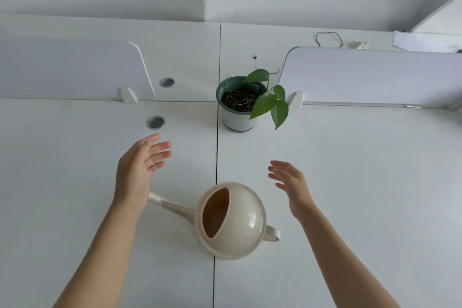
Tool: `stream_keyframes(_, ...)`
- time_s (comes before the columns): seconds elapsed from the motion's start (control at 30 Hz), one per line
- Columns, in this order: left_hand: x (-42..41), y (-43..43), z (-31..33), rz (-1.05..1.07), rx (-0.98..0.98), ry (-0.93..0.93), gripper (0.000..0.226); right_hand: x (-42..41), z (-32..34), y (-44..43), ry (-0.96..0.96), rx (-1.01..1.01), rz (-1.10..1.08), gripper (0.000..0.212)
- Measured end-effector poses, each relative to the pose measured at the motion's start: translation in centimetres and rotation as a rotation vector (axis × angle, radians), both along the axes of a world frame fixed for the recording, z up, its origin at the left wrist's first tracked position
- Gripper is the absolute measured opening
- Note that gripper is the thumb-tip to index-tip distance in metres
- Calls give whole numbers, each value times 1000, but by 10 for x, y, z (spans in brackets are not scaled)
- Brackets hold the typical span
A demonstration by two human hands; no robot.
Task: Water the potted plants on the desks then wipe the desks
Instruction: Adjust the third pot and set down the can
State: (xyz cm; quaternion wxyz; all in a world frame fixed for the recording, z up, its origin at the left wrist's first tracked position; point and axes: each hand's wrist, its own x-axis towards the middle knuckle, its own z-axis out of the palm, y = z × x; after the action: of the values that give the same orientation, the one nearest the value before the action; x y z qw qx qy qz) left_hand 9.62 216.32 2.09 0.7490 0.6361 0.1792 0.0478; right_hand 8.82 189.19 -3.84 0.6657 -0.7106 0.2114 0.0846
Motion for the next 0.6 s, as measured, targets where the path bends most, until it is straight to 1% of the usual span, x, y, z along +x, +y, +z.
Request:
stream_keyframes(0.1, -32, 15, -5, 100, -42, -28, 23, -23, 5, 6, -2, -37, 13, 19)
stream_keyframes(0.2, -59, 25, -26, 280, -67, -10, 23, -48, 4, 15, 10, -70, 14, 14)
stream_keyframes(0.27, -72, 29, -46, 387, -77, 36, 23, -65, 4, 24, 38, -75, 34, 16)
stream_keyframes(0.33, -80, 30, -65, 424, -89, 113, 23, -81, 0, 33, 49, -56, 34, 20)
stream_keyframes(0.43, -83, 28, -85, 300, -129, 200, 17, -98, -9, 41, 30, -102, -26, 22)
stream_keyframes(0.47, -81, 26, -87, 238, -135, 219, 19, -102, -11, 43, 36, -108, -46, 22)
stream_keyframes(0.53, -76, 21, -90, 130, -144, 234, 31, -106, -14, 46, 73, -113, -73, 25)
stream_keyframes(0.6, -71, 16, -89, 46, -149, 227, 31, -108, -16, 48, 96, -115, -78, 32)
